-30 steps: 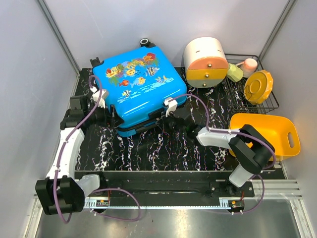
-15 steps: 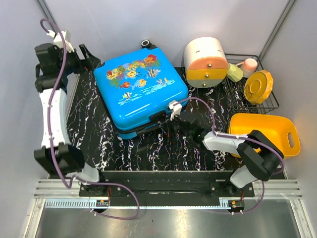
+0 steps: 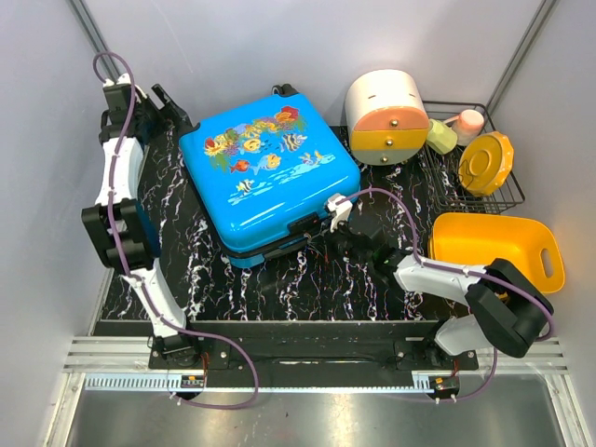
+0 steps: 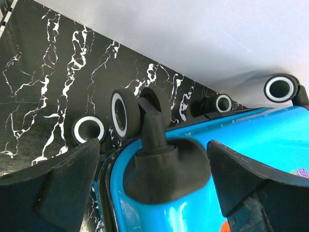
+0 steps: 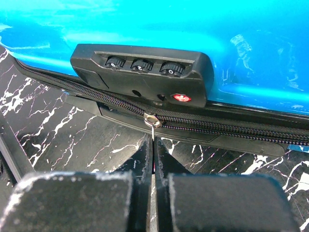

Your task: Open, take out, and arrange the luggage

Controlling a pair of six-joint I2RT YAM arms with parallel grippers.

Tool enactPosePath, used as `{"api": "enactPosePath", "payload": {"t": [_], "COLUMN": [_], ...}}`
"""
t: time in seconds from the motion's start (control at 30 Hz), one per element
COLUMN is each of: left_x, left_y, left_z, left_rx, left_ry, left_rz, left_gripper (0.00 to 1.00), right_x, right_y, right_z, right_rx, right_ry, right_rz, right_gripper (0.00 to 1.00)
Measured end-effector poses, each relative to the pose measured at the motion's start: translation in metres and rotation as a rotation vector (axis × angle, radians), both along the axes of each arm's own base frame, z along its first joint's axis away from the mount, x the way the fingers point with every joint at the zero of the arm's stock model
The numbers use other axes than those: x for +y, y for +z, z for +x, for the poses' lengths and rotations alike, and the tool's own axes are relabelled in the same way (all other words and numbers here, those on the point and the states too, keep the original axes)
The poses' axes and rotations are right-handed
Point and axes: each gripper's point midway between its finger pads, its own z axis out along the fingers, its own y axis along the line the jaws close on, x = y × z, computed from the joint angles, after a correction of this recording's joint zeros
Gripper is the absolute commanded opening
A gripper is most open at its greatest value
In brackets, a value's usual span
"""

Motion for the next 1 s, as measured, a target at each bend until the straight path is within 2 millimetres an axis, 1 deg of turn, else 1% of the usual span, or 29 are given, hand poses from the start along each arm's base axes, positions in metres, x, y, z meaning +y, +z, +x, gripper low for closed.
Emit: {"api": "enactPosePath", "payload": {"t": [0.1, 0.27, 0.33, 0.43, 0.57, 0.67, 0.7, 0.8, 0.83, 0.9, 0.93, 0.97, 1.0], "left_x": [0.003, 0.002, 0.001, -0.004, -0.017, -0.028, -0.028, -0.023, -0.021, -0.019, -0.018, -0.015, -0.013], "left_y": [-0.011, -0.034, -0.040, -0.046, -0.048, -0.050, -0.049, -0.049, -0.050, -0.052, -0.053, -0.052, -0.054], "left_z": [0.011, 0.025, 0.030, 0.043, 0.059, 0.065, 0.065, 0.065, 0.066, 0.065, 0.065, 0.065, 0.065], "left_rx": [0.006, 0.020, 0.020, 0.003, -0.019, -0.030, -0.030, -0.030, -0.030, -0.023, -0.020, -0.025, -0.029], "left_ry": [0.024, 0.036, 0.037, 0.029, 0.002, -0.017, -0.014, -0.005, -0.002, 0.004, 0.011, 0.017, 0.018], "left_rz": [-0.026, -0.063, -0.074, -0.086, -0.095, -0.103, -0.106, -0.121, -0.122, -0.149, -0.161, -0.168, -0.180], "left_gripper": [0.99, 0.99, 0.98, 0.97, 0.91, 0.82, 0.72, 0.51, 0.36, 0.20, 0.03, 0.00, 0.00], "right_x": [-0.001, -0.001, -0.001, -0.001, -0.001, -0.001, -0.001, -0.001, -0.001, -0.001, -0.001, -0.001, -0.001], "right_y": [0.000, -0.001, -0.001, -0.001, -0.001, 0.000, -0.001, -0.001, -0.001, -0.001, -0.002, -0.002, -0.003], "right_z": [0.000, -0.001, -0.001, -0.001, -0.001, -0.001, 0.000, -0.001, -0.001, -0.001, 0.000, 0.000, 0.002], "right_rx": [-0.003, -0.006, -0.007, -0.007, -0.009, -0.011, -0.011, -0.008, -0.007, -0.005, -0.004, -0.004, -0.004], "right_ry": [0.001, 0.005, 0.008, 0.010, 0.011, 0.013, 0.013, 0.019, 0.020, 0.023, 0.023, 0.022, 0.020], "right_rz": [-0.004, -0.010, -0.011, -0.011, -0.012, -0.013, -0.014, -0.013, -0.014, -0.013, -0.015, -0.017, -0.019], "right_gripper": [0.00, 0.00, 0.00, 0.00, 0.00, 0.00, 0.00, 0.00, 0.00, 0.00, 0.00, 0.00, 0.00]}}
